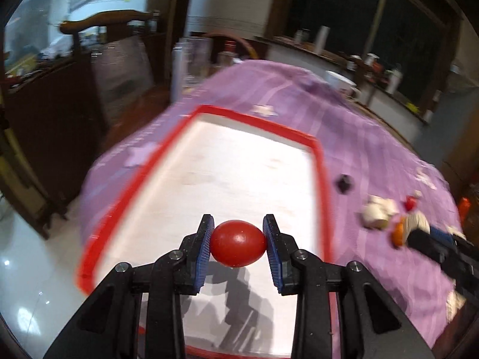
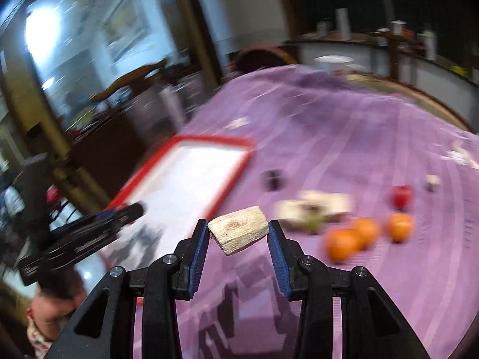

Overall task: Organize fruits
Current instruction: 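Carry the tomato over the tray and open the left gripper while the right carries the block, then lower the white block into the tray and open the right gripper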

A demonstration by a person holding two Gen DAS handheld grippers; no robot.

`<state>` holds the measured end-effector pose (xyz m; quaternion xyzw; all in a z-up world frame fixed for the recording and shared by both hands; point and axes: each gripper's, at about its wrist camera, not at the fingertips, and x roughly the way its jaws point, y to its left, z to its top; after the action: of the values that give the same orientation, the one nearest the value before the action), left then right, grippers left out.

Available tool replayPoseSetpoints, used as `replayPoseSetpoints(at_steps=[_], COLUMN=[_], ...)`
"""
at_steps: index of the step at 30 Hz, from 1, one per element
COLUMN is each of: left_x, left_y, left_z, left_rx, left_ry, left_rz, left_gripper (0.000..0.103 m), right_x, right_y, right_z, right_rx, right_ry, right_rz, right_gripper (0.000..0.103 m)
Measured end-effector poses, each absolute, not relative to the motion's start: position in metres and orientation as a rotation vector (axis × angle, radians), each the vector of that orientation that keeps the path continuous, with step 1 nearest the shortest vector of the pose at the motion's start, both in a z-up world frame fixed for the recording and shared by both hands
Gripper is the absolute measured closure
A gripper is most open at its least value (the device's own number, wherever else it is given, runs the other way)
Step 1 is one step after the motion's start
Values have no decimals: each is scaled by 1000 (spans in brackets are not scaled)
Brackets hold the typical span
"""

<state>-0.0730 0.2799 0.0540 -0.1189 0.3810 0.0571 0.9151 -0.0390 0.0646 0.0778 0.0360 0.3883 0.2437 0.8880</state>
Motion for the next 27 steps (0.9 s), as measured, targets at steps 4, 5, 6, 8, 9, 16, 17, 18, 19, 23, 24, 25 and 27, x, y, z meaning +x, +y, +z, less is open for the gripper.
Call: replayPoseSetpoints(at_steps=[4, 5, 6, 8, 9, 16, 17, 18, 19, 23, 24, 25, 27], left_x=[-72, -72, -71, -69, -71, -77, -79, -80, -81, -89, -90, -91, -94], left_y=[300, 303, 306, 311, 314, 323, 324, 325, 325, 331, 333, 334, 334], left_z=[43, 40, 37, 31, 31, 33, 35, 38, 40, 49, 50, 52, 55], left_rx=[-239, -248, -256, -266, -272, -318, -322, -325, -329, -362, -369, -375, -385], left_ry=[796, 801, 808, 817, 817, 786, 776, 768, 760, 723, 719, 716, 710], left_rz=[165, 163, 163, 168, 166, 140, 140, 141, 144, 170, 174, 177, 179], left_gripper=[70, 70, 70, 70, 70, 58, 56, 55, 51, 39, 39, 38, 37], right_x=[-36, -36, -36, -35, -35, -31, -31, -31, -31, -38, -40, -43, -48], right_y=[123, 138, 149, 168, 173, 199, 200, 198, 197, 199, 199, 199, 197], right_z=[60, 53, 49, 40, 35, 14, 13, 16, 15, 17, 18, 20, 24], right_rx=[41, 26, 15, -1, -6, -63, -65, -64, -64, -86, -92, -99, -106], right_ry=[858, 872, 881, 906, 914, 934, 929, 925, 924, 907, 901, 891, 872], right_rz=[603, 624, 635, 658, 664, 675, 669, 664, 663, 671, 672, 671, 675], right_gripper=[59, 59, 59, 59, 59, 59, 59, 58, 58, 58, 58, 57, 54])
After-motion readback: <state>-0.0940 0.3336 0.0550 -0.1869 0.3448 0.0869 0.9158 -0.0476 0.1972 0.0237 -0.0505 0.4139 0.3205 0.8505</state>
